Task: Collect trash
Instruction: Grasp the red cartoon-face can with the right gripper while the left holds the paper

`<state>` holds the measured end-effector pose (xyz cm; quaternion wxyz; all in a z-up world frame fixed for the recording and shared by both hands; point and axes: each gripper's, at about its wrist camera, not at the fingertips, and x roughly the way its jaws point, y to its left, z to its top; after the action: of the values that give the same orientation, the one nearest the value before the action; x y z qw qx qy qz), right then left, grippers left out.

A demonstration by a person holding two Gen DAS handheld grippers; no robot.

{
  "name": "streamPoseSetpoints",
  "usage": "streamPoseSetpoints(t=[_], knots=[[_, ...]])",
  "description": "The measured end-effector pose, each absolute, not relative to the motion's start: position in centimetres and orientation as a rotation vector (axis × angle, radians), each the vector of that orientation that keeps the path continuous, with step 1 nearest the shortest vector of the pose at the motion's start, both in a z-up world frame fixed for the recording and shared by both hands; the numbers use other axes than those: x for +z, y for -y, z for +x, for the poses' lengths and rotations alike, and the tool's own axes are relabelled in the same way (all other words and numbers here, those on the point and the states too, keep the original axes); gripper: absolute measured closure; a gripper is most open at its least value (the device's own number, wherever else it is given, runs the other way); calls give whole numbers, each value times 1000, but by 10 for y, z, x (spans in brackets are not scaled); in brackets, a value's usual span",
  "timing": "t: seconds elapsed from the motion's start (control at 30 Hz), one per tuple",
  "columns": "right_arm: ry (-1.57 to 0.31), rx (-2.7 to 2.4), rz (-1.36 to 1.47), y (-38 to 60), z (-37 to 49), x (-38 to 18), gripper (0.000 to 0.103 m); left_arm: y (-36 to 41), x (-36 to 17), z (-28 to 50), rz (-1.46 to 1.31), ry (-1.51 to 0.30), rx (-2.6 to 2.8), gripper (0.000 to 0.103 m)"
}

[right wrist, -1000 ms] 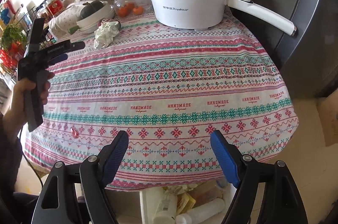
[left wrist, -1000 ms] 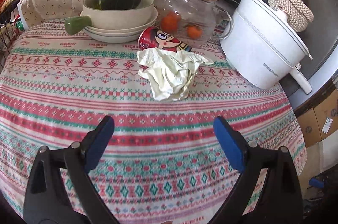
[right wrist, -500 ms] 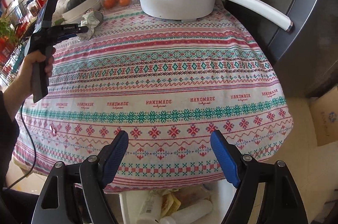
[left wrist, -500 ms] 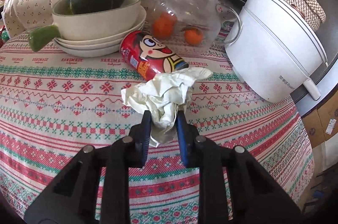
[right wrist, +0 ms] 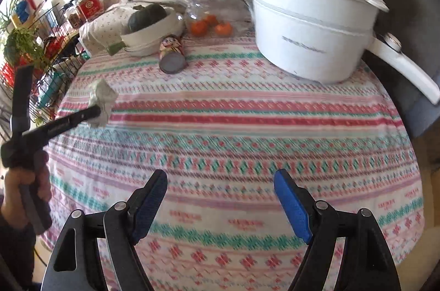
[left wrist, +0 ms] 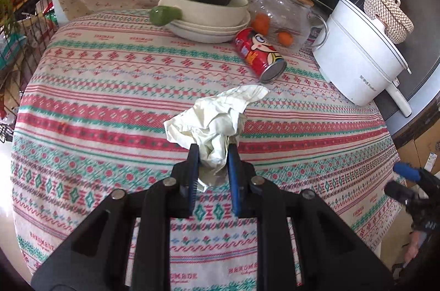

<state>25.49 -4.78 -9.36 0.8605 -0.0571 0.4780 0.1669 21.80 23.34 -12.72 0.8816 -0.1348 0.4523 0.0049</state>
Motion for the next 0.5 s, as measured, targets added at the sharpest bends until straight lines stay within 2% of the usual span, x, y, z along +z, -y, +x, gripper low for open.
streamPoseSetpoints(t=[0.23, 0.5], knots=[[-933, 417, -202, -40, 321, -114, 22, -269, -121, 206, -287, -894, 77, 82], [-907, 453, -281, -101, 386, -143, 22, -275, -128, 202, -215, -890, 92, 82]])
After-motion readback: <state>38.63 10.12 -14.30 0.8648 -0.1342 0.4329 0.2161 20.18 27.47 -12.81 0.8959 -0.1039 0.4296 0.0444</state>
